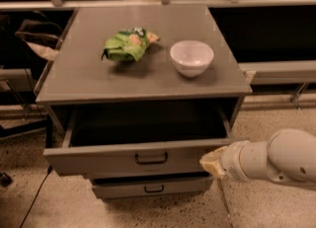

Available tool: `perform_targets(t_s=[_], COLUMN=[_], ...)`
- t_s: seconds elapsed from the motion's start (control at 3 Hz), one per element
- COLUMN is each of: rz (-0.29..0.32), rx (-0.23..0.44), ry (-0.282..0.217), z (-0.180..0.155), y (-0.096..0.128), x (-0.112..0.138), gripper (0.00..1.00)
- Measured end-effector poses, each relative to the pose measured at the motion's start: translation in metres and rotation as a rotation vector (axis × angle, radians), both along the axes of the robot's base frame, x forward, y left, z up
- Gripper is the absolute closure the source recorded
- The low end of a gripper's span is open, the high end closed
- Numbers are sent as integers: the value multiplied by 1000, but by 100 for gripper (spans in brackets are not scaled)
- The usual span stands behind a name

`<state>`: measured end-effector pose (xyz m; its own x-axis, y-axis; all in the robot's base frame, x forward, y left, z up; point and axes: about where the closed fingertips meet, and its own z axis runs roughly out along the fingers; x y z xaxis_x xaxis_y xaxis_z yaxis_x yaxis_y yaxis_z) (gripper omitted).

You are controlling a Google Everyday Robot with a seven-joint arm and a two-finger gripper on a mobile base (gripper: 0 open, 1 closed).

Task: Close top drawer

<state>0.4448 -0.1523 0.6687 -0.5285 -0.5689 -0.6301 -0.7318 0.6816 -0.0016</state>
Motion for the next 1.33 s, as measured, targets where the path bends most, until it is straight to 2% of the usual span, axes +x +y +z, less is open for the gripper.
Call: perform_targets(t_s=[0.67, 1.33], rz=[183, 171], rx=[-10, -15], ry=[40, 39], z=[13, 12], y=[32, 32], x=[45, 49], gripper=[100, 100])
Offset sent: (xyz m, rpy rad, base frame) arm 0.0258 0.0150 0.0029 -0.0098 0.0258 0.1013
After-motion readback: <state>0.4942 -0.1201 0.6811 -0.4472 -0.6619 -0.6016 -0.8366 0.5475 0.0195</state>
